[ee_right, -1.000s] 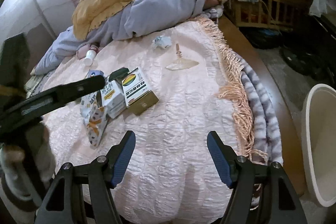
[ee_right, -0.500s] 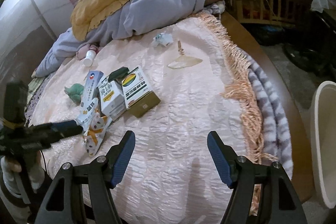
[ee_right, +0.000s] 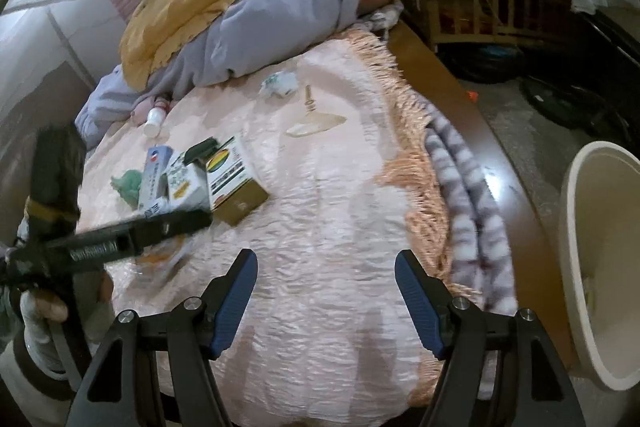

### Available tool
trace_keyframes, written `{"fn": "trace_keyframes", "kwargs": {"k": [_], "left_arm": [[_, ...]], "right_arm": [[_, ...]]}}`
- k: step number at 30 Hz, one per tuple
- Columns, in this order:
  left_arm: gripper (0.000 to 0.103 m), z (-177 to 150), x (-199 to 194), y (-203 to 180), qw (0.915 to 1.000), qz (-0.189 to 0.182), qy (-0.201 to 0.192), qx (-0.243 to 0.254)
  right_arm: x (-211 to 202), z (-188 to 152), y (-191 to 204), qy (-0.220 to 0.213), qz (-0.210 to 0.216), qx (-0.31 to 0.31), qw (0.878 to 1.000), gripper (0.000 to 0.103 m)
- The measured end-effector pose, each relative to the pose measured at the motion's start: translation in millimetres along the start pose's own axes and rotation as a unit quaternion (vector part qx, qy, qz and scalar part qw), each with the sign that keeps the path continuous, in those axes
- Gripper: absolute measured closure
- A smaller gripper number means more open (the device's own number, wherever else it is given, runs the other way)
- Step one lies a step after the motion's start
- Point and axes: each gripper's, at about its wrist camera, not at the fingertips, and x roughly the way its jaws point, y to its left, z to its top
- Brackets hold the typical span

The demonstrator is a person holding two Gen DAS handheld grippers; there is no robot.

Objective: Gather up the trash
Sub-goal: 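Return both tools to the trash on the bed, then grasp the white snack bag with left tool while right tool grasps green packet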

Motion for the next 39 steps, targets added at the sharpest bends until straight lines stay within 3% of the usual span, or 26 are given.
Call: {"fn": "trace_keyframes", "kwargs": {"k": [9, 12, 17, 23, 34, 39], "left_arm": [[0.038, -41, -59, 35, 0.9998, 0.017, 0.011, -0.003], [0.038, -47, -78, 50, 0.9991, 0.020, -0.005, -0.037], [0.037, -58, -103, 68, 0.9920, 0.077, -0.059, -0.081], [0.037, -61, -78, 93, 0.9837, 0.091, -0.043, -0.149], [0.034, -37, -18, 65, 0.9867, 0.102, -0.029, -0.124], [0.042, -42, -29, 73, 0.9888, 0.077, -0.031, -0.124]], "right_arm": [[13, 1, 15, 0.009, 0.029, -0.009, 0.999, 0.034], [16, 0, 26, 0.012, 0.036, -0.024, 0.999, 0.033], [17, -1, 31, 0.015, 0.039, -0.028, 0.999, 0.033], [19, 1, 28, 0.015, 0.044, -0.017, 0.999, 0.030], [30, 21, 49, 0.023, 0.040, -0.065, 0.997, 0.029], [36, 38, 68, 0.017, 0.050, -0.097, 0.994, 0.028]]}}
